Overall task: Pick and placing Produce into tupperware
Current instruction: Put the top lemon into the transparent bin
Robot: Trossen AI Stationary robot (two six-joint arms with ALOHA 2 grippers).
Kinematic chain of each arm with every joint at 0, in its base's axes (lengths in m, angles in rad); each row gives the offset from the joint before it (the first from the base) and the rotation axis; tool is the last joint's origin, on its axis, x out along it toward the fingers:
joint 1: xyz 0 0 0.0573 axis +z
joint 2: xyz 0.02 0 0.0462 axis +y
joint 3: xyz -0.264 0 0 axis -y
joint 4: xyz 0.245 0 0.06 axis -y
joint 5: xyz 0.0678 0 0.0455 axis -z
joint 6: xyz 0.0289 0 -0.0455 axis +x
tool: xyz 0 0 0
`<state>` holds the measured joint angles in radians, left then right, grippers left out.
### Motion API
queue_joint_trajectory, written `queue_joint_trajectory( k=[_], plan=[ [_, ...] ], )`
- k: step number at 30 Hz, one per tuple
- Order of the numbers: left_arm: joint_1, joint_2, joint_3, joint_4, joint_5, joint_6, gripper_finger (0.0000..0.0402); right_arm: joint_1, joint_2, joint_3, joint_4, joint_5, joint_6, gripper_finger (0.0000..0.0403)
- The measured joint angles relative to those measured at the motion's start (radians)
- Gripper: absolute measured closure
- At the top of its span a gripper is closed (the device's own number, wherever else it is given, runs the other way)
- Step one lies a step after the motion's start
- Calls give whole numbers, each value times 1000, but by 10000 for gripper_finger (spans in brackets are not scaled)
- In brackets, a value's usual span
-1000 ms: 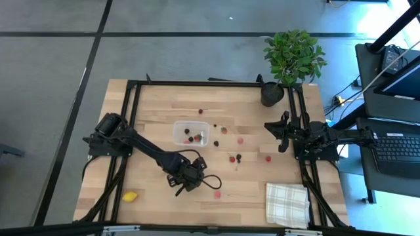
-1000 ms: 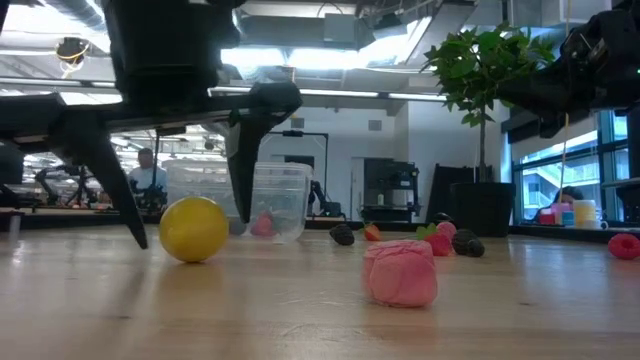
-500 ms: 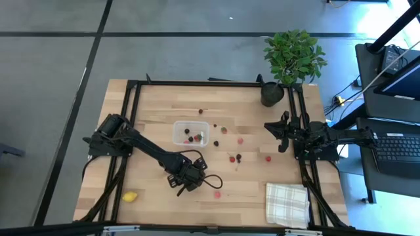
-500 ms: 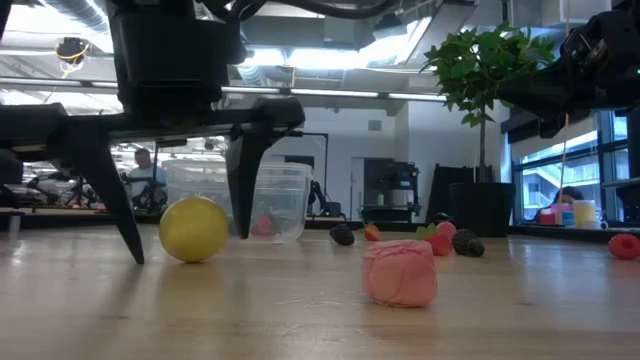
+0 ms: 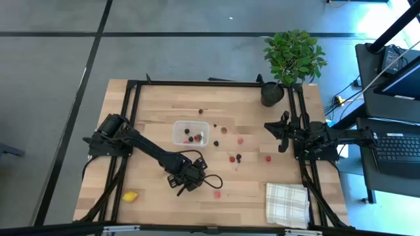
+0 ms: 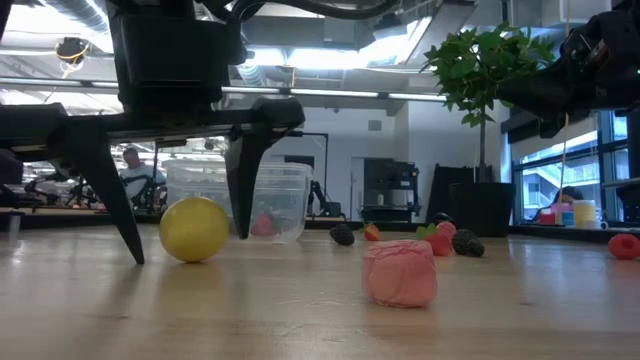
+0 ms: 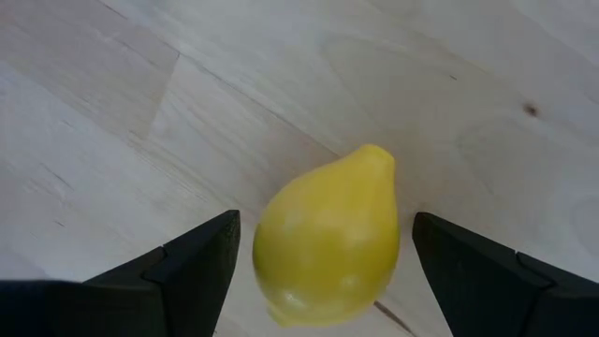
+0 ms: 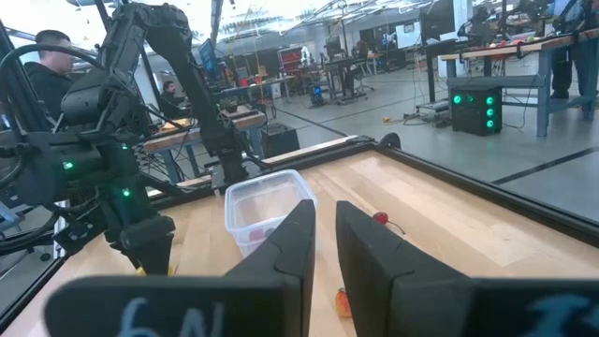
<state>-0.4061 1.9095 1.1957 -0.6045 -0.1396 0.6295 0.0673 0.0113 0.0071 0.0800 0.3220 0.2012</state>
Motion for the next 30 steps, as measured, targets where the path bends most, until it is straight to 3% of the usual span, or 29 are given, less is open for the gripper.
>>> queue_joint_trajectory(
  k=[14, 30],
  plan=[
    [0, 2, -2, 1, -1, -58, 91, 0, 0, 0, 0, 0, -4, 352],
    [-1, 3, -3, 8, 1, -70, 190, 0, 0, 0, 0, 0, -3, 352]
  ],
)
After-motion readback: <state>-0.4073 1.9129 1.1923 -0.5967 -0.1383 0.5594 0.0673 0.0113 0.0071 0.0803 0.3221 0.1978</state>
